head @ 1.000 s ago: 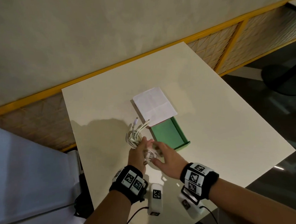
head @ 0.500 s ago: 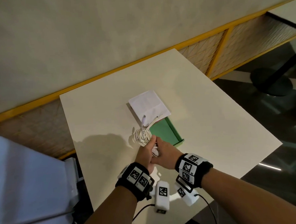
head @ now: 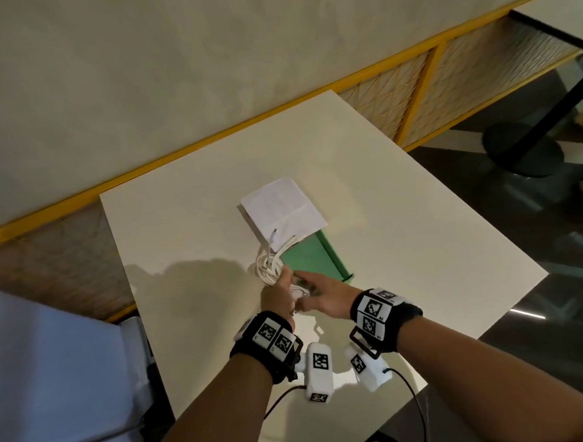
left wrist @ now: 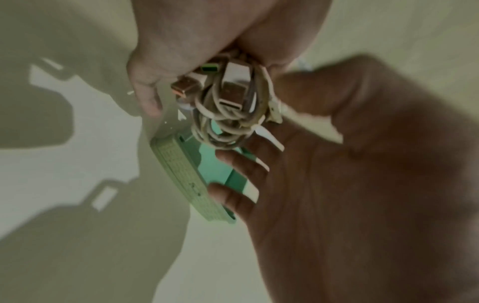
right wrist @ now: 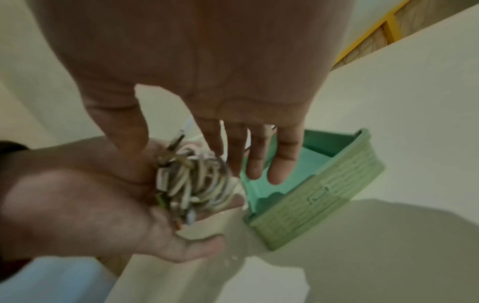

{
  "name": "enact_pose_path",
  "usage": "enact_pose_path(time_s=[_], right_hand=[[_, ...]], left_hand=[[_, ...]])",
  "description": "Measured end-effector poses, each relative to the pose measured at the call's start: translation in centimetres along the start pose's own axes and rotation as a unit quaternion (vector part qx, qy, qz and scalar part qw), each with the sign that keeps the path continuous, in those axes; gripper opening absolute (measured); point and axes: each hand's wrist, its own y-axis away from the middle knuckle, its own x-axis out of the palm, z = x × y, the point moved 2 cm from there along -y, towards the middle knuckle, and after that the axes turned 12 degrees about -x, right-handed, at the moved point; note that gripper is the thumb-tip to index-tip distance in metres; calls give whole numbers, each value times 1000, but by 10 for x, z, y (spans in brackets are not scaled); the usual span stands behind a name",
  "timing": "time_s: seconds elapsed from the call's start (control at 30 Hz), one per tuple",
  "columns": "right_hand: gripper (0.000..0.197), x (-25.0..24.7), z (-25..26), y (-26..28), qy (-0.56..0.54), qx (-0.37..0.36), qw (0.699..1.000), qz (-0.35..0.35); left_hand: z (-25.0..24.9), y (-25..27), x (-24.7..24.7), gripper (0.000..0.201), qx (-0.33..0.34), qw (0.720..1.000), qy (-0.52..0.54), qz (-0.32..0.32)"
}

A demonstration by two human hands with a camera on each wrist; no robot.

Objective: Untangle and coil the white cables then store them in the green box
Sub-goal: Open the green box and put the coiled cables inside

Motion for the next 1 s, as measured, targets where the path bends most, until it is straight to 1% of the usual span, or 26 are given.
enact_pose_path(time_s=[0.03, 0.07, 0.1, 0.17, 0.23, 0.3, 0.37, 0.43, 0.47, 0.53, 0.57, 0.6, 0.63, 0.7, 0.8, 0.9, 1.0], right_hand=[[61, -2, -4, 0, 23, 11, 1000, -3], [60, -3, -10, 1, 70, 28, 997, -7], [58, -2, -18, 3, 132, 43, 990, -5], [55, 3, -37, 6, 241, 59, 969, 13], [55, 9, -51, 10, 273, 68, 959, 15], [53, 11, -59, 13, 285, 67, 956, -2], [51, 13, -66, 18, 302, 64, 951, -4], [50, 12, -67, 24, 300, 65, 952, 0], [50, 11, -65, 26, 290, 60, 955, -10], [50, 8, -51, 26, 241, 23, 967, -77], [54, 6, -40, 25, 194, -1, 974, -116], [58, 5, -27, 22, 143, -18, 979, -141], [60, 2, -13, 17, 101, -27, 983, -148], [63, -2, 8, 7, 49, -17, 992, -116], [63, -9, 22, -5, 14, -3, 996, -86], [62, -12, 23, -8, 41, -4, 994, -98], [59, -13, 20, -8, 58, -12, 990, -128]], left_hand=[[-3, -2, -6, 42, 4, 1000, 4, -20], [-8, -4, -12, 38, 4, 999, 1, -34], [-9, -7, -16, 35, 9, 999, -5, -51], [-12, -10, -23, 26, 13, 998, -5, -54], [-14, -12, -29, 19, 9, 999, 3, -53], [-15, -17, -34, 20, 16, 998, 3, -57], [-15, -20, -35, 22, 17, 998, 5, -57], [-15, -22, -35, 22, 15, 999, 7, -49], [-15, -20, -33, 20, 12, 999, 10, -41], [-15, -16, -26, 18, 13, 1000, 12, -7], [-15, -12, -21, 23, 20, 1000, 11, 12], [-15, -8, -15, 30, 26, 999, 6, 30], [-14, -5, -8, 34, 31, 998, 5, 48], [-14, 4, 2, 40, 47, 996, 11, 80], [-13, 6, 7, 47, 68, 994, 6, 88], [-12, 7, 13, 41, 49, 991, 45, 119], [-17, 15, 20, 26, 29, 990, 81, 114]])
